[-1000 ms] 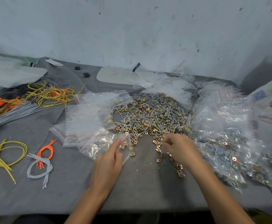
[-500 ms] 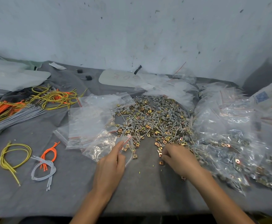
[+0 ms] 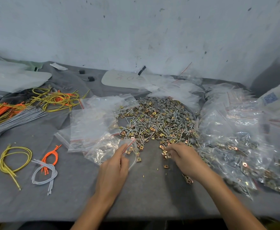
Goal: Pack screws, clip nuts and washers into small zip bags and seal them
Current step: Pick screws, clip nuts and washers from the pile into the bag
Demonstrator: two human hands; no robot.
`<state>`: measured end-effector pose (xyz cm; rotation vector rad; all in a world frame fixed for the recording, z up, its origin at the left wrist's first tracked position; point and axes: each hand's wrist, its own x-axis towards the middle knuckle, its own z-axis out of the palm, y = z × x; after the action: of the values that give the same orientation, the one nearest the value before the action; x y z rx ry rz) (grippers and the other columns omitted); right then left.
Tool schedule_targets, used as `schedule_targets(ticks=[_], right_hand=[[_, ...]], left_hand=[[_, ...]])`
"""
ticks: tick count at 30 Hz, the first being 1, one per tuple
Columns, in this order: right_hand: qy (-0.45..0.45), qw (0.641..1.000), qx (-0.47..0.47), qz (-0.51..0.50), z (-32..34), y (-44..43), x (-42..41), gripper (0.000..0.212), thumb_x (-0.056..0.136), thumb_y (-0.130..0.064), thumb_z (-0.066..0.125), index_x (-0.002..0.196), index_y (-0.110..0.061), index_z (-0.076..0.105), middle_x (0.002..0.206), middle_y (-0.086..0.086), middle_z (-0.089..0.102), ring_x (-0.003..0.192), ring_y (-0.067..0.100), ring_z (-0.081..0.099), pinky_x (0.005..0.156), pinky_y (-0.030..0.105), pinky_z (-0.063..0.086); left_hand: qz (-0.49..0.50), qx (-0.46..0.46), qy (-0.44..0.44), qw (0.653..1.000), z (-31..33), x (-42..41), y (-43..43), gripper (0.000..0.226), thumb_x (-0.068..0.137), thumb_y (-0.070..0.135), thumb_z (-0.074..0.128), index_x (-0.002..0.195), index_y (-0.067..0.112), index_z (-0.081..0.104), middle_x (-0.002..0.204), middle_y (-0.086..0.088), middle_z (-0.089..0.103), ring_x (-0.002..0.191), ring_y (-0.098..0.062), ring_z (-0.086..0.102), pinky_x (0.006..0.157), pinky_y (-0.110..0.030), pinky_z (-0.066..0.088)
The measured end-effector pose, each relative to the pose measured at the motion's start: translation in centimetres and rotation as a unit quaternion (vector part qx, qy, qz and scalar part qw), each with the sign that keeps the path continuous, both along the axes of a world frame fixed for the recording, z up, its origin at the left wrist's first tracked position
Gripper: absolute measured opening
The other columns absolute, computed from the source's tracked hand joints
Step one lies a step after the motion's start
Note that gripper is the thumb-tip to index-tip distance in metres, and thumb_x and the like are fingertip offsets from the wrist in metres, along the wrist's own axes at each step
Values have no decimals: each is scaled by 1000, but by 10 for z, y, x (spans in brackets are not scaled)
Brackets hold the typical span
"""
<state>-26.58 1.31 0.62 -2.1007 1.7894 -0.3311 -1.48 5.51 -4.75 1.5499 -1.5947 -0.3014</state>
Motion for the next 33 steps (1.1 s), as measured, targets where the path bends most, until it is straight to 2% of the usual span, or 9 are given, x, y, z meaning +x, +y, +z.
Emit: schedule_targets(ticks=[4, 8, 11, 13, 16, 20, 26, 30, 33], right_hand=[[-88, 996, -14, -4, -1, 2, -1, 22, 107, -18, 42, 108, -21, 63, 110, -1, 60, 102, 13, 56, 84, 26, 40], [-196, 979, 0, -48, 2, 2, 2, 21, 106, -14, 45, 97, -21, 63, 95, -4, 63, 77, 9, 56, 66, 20, 40], [-110, 994, -3, -8, 5, 4, -2, 18, 104, -15, 49, 101, -22, 66, 86, -16, 59, 75, -4, 52, 63, 12, 34], [-34, 999, 0, 23, 8, 5, -2, 15, 100, -17, 55, 97, -25, 67, 87, -16, 60, 80, -3, 54, 70, 20, 39], [48, 998, 14, 35, 9, 7, 0, 9, 99, -24, 60, 102, -25, 68, 100, -10, 64, 96, 11, 58, 86, 32, 46], [43, 996, 30, 67, 4, 12, 1, 15, 94, -33, 66, 108, -28, 67, 99, -12, 64, 92, 9, 58, 81, 27, 45], [62, 995, 38, 75, -2, 11, 2, 12, 96, -29, 64, 106, -29, 59, 102, -13, 50, 95, 8, 49, 82, 24, 40], [-8, 998, 26, 54, -3, 12, 1, 11, 97, -23, 61, 105, -30, 59, 99, -13, 61, 88, 3, 57, 73, 13, 41], [-142, 989, 28, 26, -4, 13, 6, 22, 103, -17, 53, 117, -28, 65, 100, -14, 66, 86, -2, 59, 76, 18, 42]], left_hand=[[-1, 0, -3, 1000, 0, 0, 0, 52, 89, 37, 33, 135, 60, 35, 59, 9, 54, 61, -11, 54, 54, -37, 43], [2, -2, -1, 1000, 0, 0, 1, 52, 89, 36, 34, 136, 58, 36, 59, 12, 52, 64, -7, 55, 53, -34, 42], [-1, 1, 6, 1000, -1, 0, 0, 51, 89, 37, 34, 136, 57, 37, 66, 16, 55, 64, -4, 55, 52, -31, 40], [-2, 3, 6, 1000, -2, 0, 0, 50, 90, 36, 35, 136, 55, 37, 63, 14, 54, 63, -5, 55, 52, -30, 40], [-8, 6, 12, 1000, -3, 0, 0, 48, 90, 37, 35, 137, 50, 38, 63, 14, 55, 62, -5, 55, 50, -27, 40], [0, 4, 11, 1000, 0, 0, 0, 49, 90, 36, 35, 136, 48, 40, 58, 14, 50, 60, -7, 53, 53, -34, 41], [-1, 8, 17, 1000, -1, 0, 1, 48, 89, 37, 34, 135, 46, 43, 60, 16, 53, 62, -4, 54, 53, -36, 41], [-1, 1, 7, 1000, 1, -1, 2, 49, 90, 36, 34, 136, 53, 36, 75, 21, 57, 64, -5, 54, 50, -33, 36], [1, 4, 7, 1000, 1, -1, 2, 48, 90, 37, 35, 134, 54, 38, 64, 14, 54, 64, -8, 54, 54, -36, 41]])
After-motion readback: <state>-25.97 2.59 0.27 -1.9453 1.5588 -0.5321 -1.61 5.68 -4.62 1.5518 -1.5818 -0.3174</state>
